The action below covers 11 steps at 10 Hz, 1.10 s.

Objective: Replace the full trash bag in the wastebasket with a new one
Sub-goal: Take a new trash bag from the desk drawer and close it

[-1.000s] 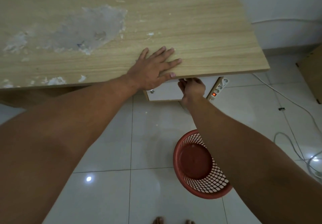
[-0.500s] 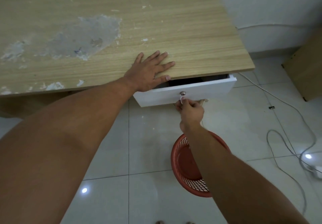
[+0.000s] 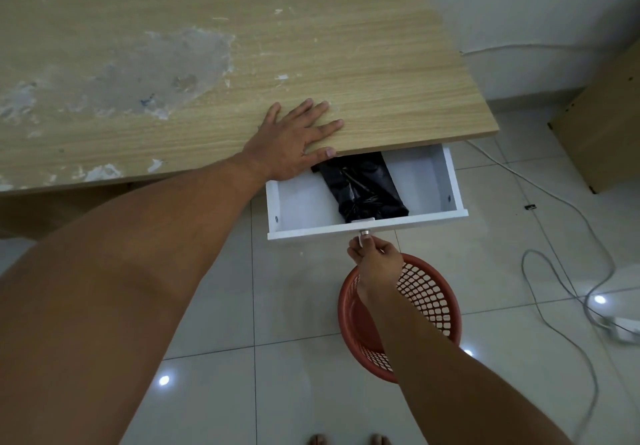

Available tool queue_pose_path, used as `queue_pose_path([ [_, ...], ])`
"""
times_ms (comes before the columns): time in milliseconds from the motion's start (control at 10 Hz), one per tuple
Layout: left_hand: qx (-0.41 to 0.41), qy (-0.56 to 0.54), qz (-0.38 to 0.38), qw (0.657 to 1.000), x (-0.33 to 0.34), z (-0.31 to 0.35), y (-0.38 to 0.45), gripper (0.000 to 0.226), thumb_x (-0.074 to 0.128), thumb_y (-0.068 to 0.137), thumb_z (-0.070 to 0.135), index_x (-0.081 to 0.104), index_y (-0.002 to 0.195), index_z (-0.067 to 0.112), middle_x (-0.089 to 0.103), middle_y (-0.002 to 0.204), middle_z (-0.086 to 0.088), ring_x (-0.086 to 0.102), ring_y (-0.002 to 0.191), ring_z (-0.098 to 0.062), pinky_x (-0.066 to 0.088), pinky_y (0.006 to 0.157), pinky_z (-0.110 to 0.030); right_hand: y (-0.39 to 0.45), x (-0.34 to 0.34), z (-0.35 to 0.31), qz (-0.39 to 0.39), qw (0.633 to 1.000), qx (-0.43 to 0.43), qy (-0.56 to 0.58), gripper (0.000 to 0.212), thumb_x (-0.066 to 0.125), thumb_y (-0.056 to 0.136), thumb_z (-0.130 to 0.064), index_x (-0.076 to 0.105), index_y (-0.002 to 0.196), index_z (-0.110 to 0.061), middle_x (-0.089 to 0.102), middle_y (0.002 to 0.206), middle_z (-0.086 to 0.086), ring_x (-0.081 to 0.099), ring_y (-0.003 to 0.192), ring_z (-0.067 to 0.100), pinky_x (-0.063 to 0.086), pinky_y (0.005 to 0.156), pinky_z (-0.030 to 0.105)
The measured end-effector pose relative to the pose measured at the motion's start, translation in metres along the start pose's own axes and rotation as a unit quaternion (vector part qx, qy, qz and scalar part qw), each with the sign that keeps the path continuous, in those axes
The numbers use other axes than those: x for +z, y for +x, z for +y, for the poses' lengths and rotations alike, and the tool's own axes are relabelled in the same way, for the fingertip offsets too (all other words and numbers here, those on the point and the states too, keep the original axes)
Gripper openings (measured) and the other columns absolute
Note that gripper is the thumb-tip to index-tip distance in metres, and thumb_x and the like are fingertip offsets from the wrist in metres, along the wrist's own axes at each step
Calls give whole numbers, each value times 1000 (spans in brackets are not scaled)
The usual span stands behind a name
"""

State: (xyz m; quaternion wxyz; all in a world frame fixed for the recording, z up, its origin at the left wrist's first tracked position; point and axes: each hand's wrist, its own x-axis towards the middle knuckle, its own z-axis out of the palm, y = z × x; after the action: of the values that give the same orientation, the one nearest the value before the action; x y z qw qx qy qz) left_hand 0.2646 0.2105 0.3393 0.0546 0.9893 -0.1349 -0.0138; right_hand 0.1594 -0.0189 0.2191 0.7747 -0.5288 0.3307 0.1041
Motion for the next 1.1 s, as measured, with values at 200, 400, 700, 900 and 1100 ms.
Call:
queue_pose_path([
  [200, -5, -2, -1, 1000, -1, 0, 0, 65, 14, 94, 76, 15, 154, 49, 4, 168, 8, 0, 154, -15, -2, 119, -60, 12, -3, 5, -17, 999, 28, -31, 3, 61, 99, -2, 61, 96, -2, 71, 97, 22, 75, 82, 23, 62, 69, 27],
  [400, -6, 0, -2, 1000, -1, 0, 0, 66, 14, 93, 77, 16, 153, 50, 5, 168, 8, 1, 154, -15, -1, 119, -60, 12, 0, -4, -52, 994, 75, -53, 11, 54, 103, -4, 53, 114, -2, 71, 113, 27, 73, 103, 33, 57, 62, 21],
  [700, -6, -1, -2, 1000, 0, -1, 1, 66, 13, 93, 78, 15, 153, 51, 4, 168, 8, 0, 154, -14, -2, 119, -59, 10, -4, -16, -78, 935, 9, -346, 6, 57, 96, -10, 55, 99, -5, 59, 84, 5, 60, 75, 18, 52, 68, 30],
  [900, -7, -1, -2, 1000, 0, -1, 1, 66, 13, 92, 78, 15, 153, 51, 4, 168, 8, 0, 154, -14, -2, 119, -59, -15, -2, -72, -218, 595, -44, -772, 34, 55, 97, -39, 63, 99, -6, 64, 88, 11, 60, 79, 26, 49, 64, 35],
  [1100, -7, -5, -4, 1000, 0, -1, 0, 66, 12, 93, 79, 14, 153, 52, 3, 168, 9, -1, 154, -14, -3, 119, -59, 1, 34, -116, -92, 755, -286, -583, 20, 48, 100, -8, 63, 111, 0, 63, 109, 17, 62, 94, 31, 54, 77, 35],
])
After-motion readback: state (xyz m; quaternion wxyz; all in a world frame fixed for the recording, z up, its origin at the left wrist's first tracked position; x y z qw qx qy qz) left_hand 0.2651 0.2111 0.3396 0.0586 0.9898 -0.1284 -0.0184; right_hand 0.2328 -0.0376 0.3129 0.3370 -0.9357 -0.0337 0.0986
